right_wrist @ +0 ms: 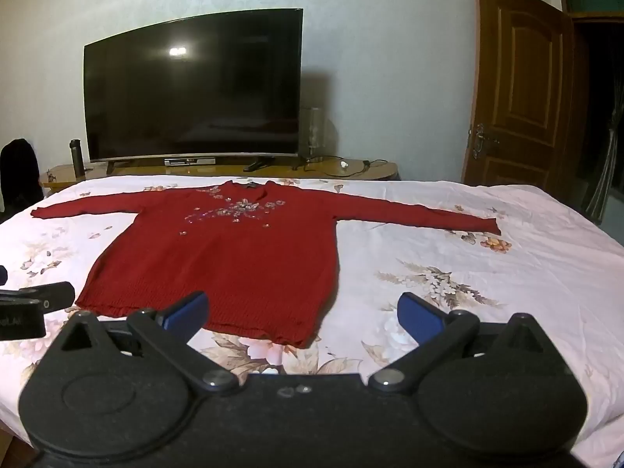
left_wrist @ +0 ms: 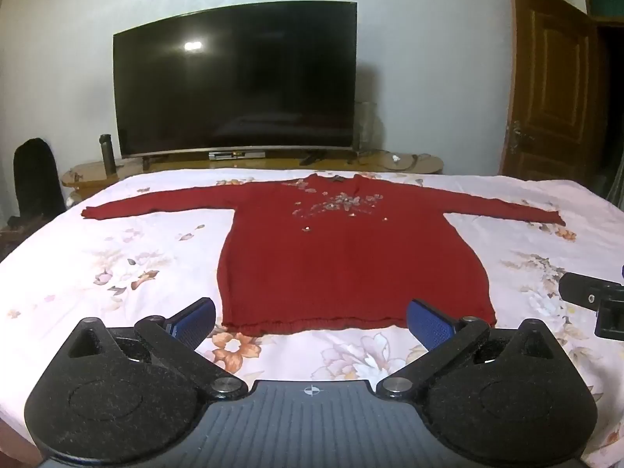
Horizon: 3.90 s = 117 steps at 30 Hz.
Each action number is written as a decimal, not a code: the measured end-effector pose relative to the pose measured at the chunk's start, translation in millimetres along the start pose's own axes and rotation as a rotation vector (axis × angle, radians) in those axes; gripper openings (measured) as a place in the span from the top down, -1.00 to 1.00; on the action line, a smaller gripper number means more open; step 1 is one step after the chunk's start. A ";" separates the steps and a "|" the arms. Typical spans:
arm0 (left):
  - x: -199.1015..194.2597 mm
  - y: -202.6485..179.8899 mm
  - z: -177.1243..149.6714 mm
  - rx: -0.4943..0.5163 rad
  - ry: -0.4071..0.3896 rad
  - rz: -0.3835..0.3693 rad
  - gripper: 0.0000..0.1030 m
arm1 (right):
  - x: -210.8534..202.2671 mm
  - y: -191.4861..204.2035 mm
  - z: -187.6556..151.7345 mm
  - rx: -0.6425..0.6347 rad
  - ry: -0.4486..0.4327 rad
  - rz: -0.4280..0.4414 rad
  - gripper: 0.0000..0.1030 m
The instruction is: Fold small clothes
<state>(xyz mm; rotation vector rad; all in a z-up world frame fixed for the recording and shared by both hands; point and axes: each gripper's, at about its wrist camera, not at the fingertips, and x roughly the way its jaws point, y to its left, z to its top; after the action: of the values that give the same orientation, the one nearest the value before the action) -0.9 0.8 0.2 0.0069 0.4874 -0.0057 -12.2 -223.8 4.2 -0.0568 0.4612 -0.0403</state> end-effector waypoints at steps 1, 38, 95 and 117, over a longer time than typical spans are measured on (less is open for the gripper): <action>1.7 0.2 0.8 -0.001 0.018 -0.001 -1.00 | 0.0 -0.5 0.0 0.005 -0.004 0.003 -0.99; -0.8 -2.5 1.8 -0.006 0.001 0.007 -1.00 | 0.4 -2.2 2.3 -0.006 -0.020 0.007 -0.99; -1.6 -9.2 1.6 0.014 0.006 0.003 -1.00 | -4.4 -2.0 2.9 -0.005 -0.025 0.009 -0.99; 175.8 -7.7 82.4 -0.142 0.030 0.002 -1.00 | 199.3 -248.8 80.6 0.486 -0.016 -0.085 0.24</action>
<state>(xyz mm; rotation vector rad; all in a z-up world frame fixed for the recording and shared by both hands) 193.0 -8.2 -9.3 -0.1320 0.5166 0.0315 195.6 -478.7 3.8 0.4002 0.4231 -0.2340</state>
